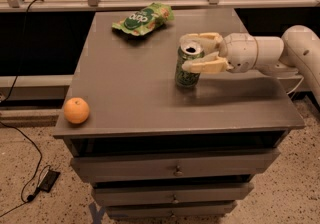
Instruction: Place green can upright
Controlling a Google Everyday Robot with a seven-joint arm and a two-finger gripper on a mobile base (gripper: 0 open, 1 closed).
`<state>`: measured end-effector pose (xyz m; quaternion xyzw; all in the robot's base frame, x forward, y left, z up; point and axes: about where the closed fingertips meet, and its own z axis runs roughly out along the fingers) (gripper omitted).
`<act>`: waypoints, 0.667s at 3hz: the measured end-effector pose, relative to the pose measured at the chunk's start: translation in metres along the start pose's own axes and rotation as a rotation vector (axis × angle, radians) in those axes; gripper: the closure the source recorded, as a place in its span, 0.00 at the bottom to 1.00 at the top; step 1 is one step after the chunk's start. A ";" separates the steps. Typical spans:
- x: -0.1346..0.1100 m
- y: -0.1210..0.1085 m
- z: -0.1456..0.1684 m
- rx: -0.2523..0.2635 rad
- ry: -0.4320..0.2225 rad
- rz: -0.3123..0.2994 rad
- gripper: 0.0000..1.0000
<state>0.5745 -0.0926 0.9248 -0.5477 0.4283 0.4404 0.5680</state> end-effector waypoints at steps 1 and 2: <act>-0.001 0.000 0.003 -0.004 -0.001 0.000 0.00; -0.001 0.000 0.003 -0.004 -0.001 0.000 0.00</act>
Offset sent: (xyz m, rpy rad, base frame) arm -0.0001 0.0024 0.0006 0.0003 -0.0005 0.0039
